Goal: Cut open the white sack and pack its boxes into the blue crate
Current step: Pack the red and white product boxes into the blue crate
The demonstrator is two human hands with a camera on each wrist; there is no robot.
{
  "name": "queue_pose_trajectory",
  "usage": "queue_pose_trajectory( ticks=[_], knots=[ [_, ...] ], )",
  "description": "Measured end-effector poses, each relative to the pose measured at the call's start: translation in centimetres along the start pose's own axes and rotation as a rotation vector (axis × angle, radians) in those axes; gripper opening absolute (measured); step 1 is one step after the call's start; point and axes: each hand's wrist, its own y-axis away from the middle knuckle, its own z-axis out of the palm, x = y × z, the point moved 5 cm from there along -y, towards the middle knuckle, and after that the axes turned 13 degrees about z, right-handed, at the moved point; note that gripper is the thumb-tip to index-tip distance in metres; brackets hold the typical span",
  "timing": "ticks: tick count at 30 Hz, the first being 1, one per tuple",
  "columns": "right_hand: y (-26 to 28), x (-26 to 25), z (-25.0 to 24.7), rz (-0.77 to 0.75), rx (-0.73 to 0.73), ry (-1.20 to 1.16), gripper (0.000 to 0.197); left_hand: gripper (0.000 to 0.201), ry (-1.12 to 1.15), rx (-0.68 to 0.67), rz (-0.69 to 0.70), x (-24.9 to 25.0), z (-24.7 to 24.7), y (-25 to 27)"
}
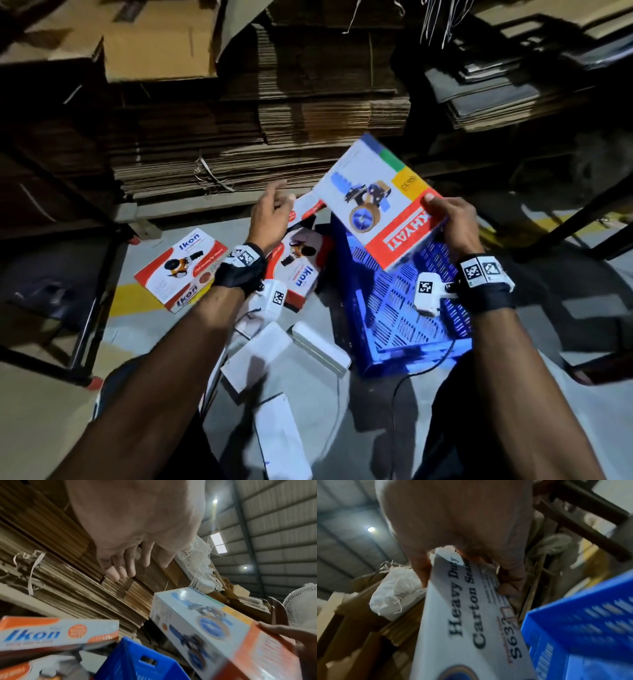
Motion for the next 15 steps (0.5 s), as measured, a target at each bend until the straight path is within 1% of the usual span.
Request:
queue_pose_trajectory(
  ticks=[1,3,4,6,8,10,12,15],
  knots=[
    [-0.8,0.2,-0.7,-0.023,0.087,0.069,0.060,0.039,-0.001,-0.031,-0.041,-0.5,1.2,0.8],
    [-3.1,1.4,-1.3,-0.087,0.171,0.234,0.070,0.039,-0.037,-0.180,-0.097,-1.5,4.8,3.0],
    [-3.3,1.7,-1.1,-0.108,0.213,0.303,0.074,0.040,-0.076,-0.255,-0.101,-2.0,6.7,4.2],
    [-2.3,1.7,-0.3,-0.119,0.286,0.345,0.078,0.045,-0.141,-0.411,-0.109,-2.8,10.8,6.7],
    [-2.1,2.3,0.6,-0.091,0.291,0.400,0.069,0.056,-0.188,-0.549,-0.121,-3.9,14.5,8.6],
    [-2.5,3.6,1.7,-0.012,0.262,0.461,0.063,0.066,-0.268,-0.642,-0.151,-4.8,17.0,9.6],
    [-3.1,5.2,3.2,0.029,0.216,0.541,0.064,0.069,-0.320,-0.665,-0.161,-5.1,18.3,10.1],
    [-4.7,8.5,5.8,0.033,0.116,0.632,0.070,0.062,-0.330,-0.573,-0.188,-5.7,18.6,9.3]
  ],
)
